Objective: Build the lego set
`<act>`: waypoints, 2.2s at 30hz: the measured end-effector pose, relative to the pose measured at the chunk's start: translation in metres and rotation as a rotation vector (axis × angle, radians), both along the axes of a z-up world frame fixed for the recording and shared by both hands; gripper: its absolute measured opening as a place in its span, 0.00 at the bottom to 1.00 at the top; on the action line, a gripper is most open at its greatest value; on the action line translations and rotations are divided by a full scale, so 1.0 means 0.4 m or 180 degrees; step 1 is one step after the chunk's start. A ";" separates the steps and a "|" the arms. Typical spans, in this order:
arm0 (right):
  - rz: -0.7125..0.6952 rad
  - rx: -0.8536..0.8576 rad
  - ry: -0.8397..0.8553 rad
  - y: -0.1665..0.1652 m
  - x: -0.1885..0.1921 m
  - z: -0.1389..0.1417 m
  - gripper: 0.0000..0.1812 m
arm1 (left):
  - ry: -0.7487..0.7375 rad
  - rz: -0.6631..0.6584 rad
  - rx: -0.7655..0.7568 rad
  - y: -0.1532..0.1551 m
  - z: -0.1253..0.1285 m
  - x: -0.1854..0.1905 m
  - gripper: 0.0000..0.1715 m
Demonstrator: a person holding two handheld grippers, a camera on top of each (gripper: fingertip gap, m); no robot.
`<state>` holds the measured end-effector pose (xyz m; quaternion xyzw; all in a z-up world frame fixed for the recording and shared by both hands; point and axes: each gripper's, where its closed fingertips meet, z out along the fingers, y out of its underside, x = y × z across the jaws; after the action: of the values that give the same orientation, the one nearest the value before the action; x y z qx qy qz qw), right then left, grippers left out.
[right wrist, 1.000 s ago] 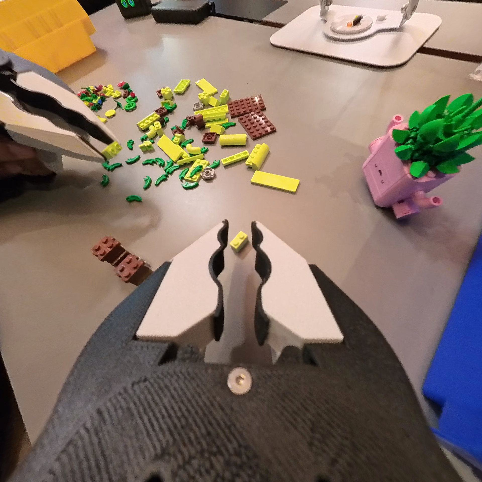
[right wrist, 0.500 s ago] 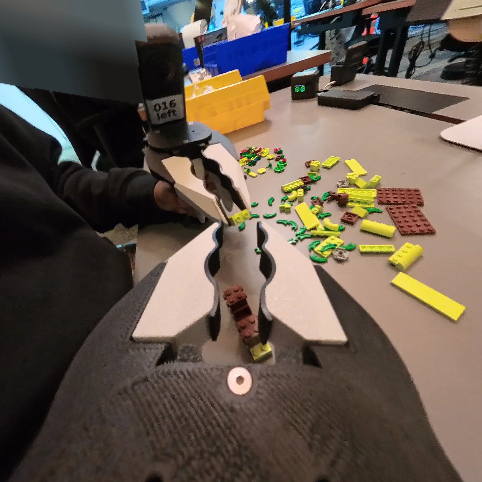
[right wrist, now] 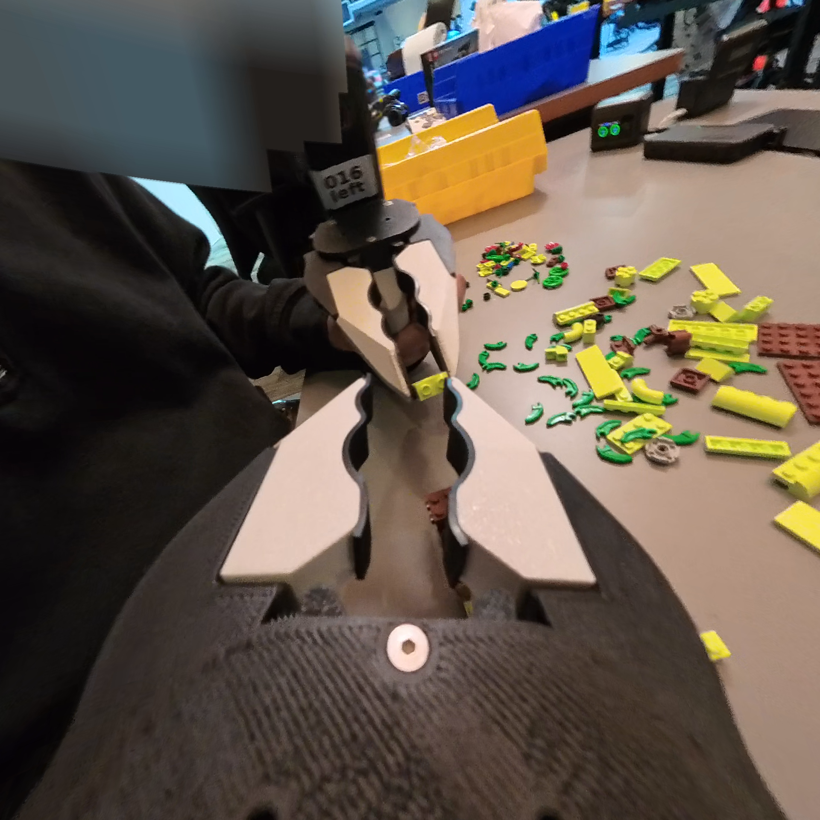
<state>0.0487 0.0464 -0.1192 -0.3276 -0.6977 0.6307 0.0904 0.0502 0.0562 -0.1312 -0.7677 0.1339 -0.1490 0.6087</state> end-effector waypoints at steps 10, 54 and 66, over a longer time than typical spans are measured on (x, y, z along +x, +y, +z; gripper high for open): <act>0.0215 0.0419 0.0422 -0.018 0.030 0.002 0.10 | -0.0411 -0.0604 -0.0111 -0.029 0.005 0.052 0.08; 0.0178 0.3499 -0.1334 0.296 0.101 -0.222 0.11 | -0.0532 -0.0247 0.0009 -0.014 0.018 0.014 0.17; 0.0208 0.3827 -0.1007 0.320 0.060 -0.198 0.08 | -0.0573 -0.0249 -0.0001 -0.013 0.018 0.012 0.15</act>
<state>0.0726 0.1744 -0.1983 -0.2874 -0.9453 0.0737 0.1352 0.0549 0.0511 -0.1239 -0.7454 0.1085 -0.2411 0.6119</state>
